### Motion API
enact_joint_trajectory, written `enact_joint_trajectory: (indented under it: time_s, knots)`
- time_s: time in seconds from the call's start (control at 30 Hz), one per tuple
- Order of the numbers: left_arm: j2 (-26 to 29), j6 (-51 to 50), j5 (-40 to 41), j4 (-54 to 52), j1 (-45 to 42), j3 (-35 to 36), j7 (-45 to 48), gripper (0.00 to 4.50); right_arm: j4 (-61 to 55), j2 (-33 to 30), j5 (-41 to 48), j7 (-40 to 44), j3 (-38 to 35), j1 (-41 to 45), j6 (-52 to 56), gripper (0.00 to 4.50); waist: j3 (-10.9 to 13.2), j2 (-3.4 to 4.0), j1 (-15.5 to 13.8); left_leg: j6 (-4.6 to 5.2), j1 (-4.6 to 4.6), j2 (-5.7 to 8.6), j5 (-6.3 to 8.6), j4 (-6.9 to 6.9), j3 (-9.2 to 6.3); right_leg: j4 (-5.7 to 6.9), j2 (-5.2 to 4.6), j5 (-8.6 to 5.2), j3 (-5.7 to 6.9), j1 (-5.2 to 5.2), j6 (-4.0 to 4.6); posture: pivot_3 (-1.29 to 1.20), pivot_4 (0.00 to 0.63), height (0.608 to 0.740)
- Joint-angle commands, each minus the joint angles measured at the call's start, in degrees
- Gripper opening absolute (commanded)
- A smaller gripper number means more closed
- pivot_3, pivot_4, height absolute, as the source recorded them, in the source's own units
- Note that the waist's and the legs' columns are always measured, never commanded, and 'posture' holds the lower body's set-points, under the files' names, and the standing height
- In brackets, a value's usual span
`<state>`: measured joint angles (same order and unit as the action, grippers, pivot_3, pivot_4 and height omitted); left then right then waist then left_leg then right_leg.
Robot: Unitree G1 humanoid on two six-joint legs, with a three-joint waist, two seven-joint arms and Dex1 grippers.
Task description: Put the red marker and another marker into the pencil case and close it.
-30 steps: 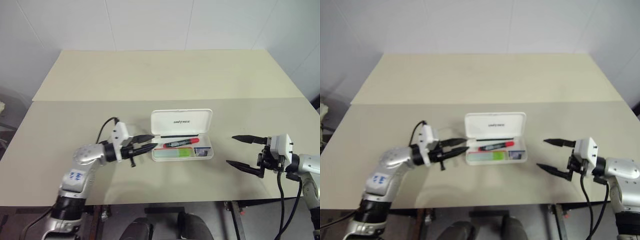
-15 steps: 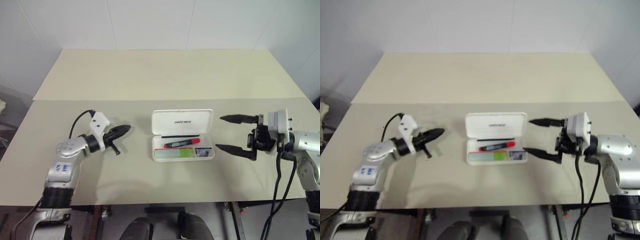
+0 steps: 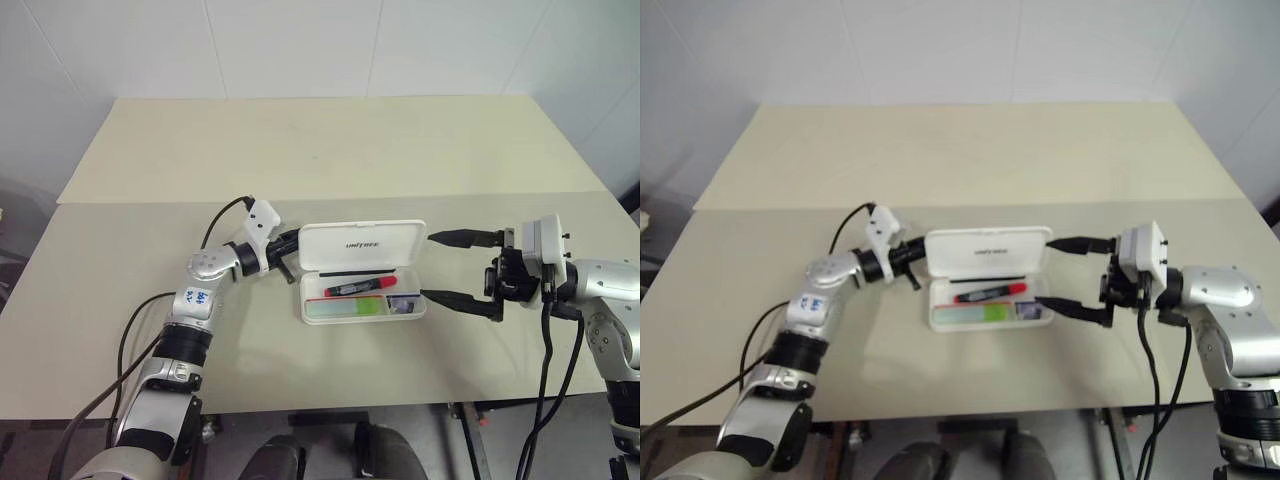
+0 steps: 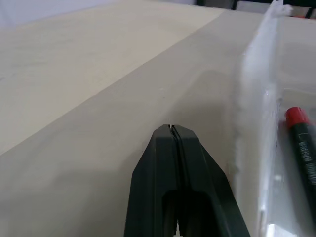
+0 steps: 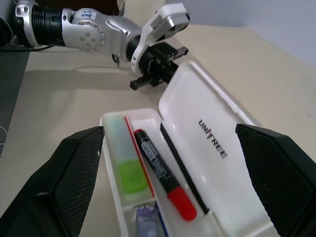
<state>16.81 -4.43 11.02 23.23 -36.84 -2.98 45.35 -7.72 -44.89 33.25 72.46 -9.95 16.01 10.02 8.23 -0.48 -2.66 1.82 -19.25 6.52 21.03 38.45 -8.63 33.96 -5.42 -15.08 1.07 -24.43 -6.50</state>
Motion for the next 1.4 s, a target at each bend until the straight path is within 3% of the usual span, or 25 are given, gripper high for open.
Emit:
enact_joint_trajectory:
  time_s: [0.03,0.27,0.47,0.73,1.0,1.3,1.4]
  knots:
    - [0.97,2.53,1.88,-3.73,0.76,-0.15,4.49,0.05,-2.18,-0.82,1.18,-0.45,-3.27,-0.8,-0.93,4.5,0.0,0.0,-0.01,0.0,0.0,0.0,0.0,0.03,0.0,0.0,0.0,0.0,0.0,0.01,0.0,0.0,0.15,0.74]
    - [5.55,6.4,0.75,-6.73,2.38,-3.99,15.28,0.05,-2.53,-1.18,2.49,-0.98,-5.76,-2.12,0.44,4.5,0.0,0.0,-0.34,0.0,0.0,0.0,0.0,0.11,-0.03,0.03,0.0,0.0,-0.02,0.04,0.01,0.0,0.15,0.74]
    - [5.62,5.03,-0.46,-8.89,1.13,-8.6,19.23,0.05,-1.46,-2.25,3.62,-1.42,-7.39,-1.18,2.33,4.5,0.0,0.0,-0.34,0.0,0.0,0.01,0.0,0.09,-0.04,-0.01,-0.01,0.01,-0.02,0.07,0.01,0.0,0.15,0.74]
    - [5.46,-0.65,-4.06,-14.96,2.43,-16.3,20.31,0.05,-2.22,-2.52,2.7,-1.71,-8.27,-3.44,2.14,4.5,0.0,0.0,-0.29,0.0,0.0,-0.01,0.0,0.07,-0.04,-0.01,0.01,0.01,-0.03,0.07,0.01,0.0,0.15,0.74]
    - [9.34,-2.38,-12.14,-16.25,2.98,-21.58,18.41,0.05,-4.27,-1.94,2.74,-3.26,-9.09,-6.4,1.18,4.5,-0.03,-0.02,-0.34,0.0,0.07,-0.01,0.0,0.09,-0.02,-0.02,0.02,0.01,-0.1,0.13,0.01,0.0,0.15,0.74]
    - [7.67,-4.92,-11.1,-17.85,3.07,-21.56,16.46,0.05,-4.58,-0.96,3.04,-3.81,-8.86,-7.77,-0.31,4.5,-0.05,-0.02,-0.5,-0.01,0.51,-0.01,0.0,0.17,-0.1,-0.2,0.03,0.01,-0.1,0.73,0.01,0.0,0.15,0.74]
    - [5.39,-10.06,-4.97,-20.4,4.21,-17.18,15.37,0.05,-3.85,-0.65,2.97,-3.26,-8.46,-7.74,-0.72,4.5,-0.04,-0.02,-0.48,0.0,0.72,0.0,0.0,0.03,-0.09,-0.2,0.02,0.01,-0.16,0.87,0.01,0.0,0.15,0.74]
